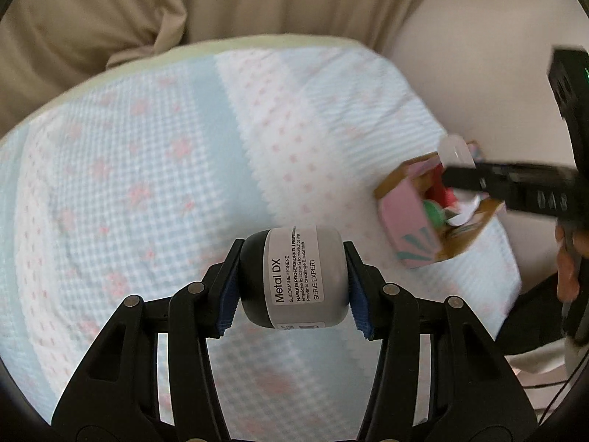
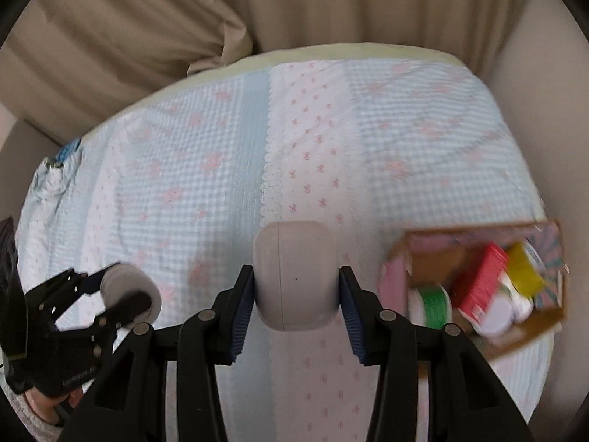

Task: Organize rigid objects
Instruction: 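Carry the jar and earbud case into the cardboard box and release both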

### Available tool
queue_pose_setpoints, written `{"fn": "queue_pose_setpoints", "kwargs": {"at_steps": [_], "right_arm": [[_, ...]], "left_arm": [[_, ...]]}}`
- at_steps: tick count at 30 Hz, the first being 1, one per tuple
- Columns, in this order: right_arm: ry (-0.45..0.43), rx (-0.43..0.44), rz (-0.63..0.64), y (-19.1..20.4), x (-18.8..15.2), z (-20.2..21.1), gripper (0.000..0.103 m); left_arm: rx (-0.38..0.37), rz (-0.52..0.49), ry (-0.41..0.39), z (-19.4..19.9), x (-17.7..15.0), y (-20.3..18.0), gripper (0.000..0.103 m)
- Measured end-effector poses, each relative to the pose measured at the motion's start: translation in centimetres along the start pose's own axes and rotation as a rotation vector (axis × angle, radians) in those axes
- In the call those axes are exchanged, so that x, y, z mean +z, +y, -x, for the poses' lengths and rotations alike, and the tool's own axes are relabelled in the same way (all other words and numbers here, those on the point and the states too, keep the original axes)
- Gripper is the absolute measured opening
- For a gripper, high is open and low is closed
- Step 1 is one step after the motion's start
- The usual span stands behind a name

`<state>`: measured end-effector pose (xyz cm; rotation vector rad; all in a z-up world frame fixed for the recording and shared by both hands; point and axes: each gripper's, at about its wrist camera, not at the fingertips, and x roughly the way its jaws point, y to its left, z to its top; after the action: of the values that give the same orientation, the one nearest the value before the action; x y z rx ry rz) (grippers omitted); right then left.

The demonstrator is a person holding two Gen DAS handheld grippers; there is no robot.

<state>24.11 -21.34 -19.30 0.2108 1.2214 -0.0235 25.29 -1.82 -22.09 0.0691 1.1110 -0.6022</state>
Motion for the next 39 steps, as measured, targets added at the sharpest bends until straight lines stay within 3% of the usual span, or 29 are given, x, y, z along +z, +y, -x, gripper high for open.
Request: {"fn": "queue_pose_setpoints", "kwargs": {"at_steps": [10, 18, 26, 32, 39], "right_arm": [[-0.056, -0.044, -0.138, -6.8, -5.6, 8.6, 0.041], [-0.051, -0.070, -0.215, -15.9, -8.1, 11.3, 0.041], [-0.014, -0.066, -0.282, -25.1, -7.8, 9.4, 0.041], [0.056, -0.031, -0.292, -30.3, -6.8, 5.4, 0.041], [0.162, 0.026, -0.283, -32.8, -6.5, -0.4, 0.041]], "left_arm": [[-0.085, -0.055, -0.044, 2.0, 2.3, -9.8, 0.047], [-0.126, -0.076, -0.006, -2.3, 3.4, -18.8, 0.047], [-0.106, -0.076, 0.081, -9.5, 5.4, -24.8, 0.047], [-0.053, -0.055, 0.135, -15.4, 8.0, -26.0, 0.047], [0.007, -0.021, 0.226, -22.2, 9.2, -25.6, 0.047]]}}
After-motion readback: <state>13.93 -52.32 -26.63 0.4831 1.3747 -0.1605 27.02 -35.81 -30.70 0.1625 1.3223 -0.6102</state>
